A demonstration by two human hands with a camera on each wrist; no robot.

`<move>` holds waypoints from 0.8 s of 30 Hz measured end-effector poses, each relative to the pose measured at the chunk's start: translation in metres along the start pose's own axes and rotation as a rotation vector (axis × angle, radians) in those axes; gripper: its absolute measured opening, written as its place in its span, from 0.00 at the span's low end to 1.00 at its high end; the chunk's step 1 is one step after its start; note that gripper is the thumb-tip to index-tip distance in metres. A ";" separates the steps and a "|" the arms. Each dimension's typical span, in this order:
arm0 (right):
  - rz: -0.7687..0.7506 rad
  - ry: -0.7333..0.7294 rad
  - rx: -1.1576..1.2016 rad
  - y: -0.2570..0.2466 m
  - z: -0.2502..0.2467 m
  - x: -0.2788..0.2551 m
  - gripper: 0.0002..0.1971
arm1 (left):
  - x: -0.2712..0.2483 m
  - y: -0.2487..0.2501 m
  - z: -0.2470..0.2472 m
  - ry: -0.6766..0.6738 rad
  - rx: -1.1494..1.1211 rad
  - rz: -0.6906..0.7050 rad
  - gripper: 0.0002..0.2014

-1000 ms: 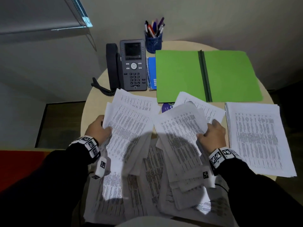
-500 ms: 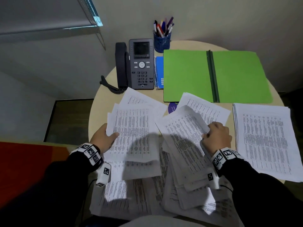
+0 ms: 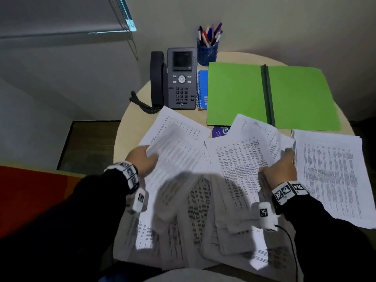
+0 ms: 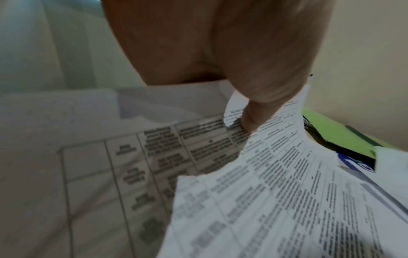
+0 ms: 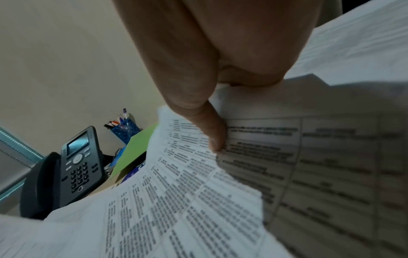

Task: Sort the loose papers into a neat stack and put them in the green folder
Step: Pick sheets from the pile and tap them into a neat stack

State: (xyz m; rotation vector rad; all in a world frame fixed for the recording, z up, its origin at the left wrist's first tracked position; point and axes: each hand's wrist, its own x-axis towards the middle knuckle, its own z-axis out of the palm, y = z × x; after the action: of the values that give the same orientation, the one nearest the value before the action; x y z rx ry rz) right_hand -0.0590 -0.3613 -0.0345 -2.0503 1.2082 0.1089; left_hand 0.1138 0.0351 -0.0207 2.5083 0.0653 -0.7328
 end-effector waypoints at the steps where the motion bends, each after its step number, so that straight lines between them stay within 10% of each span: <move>1: 0.009 0.000 -0.001 0.002 -0.002 0.000 0.46 | 0.012 0.007 -0.002 0.060 0.022 0.022 0.14; 6: -0.104 -0.052 -0.215 0.007 0.002 -0.001 0.18 | 0.052 0.016 0.013 0.032 0.439 0.000 0.20; 24: 0.068 -0.121 -0.480 -0.013 0.011 0.018 0.41 | 0.069 0.004 0.014 0.066 0.442 -0.128 0.29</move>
State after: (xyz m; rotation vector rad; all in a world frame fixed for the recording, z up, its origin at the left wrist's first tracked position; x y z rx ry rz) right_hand -0.0359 -0.3638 -0.0434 -2.3647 1.2638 0.5975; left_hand 0.1665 0.0180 -0.0648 2.9729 0.0972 -0.7847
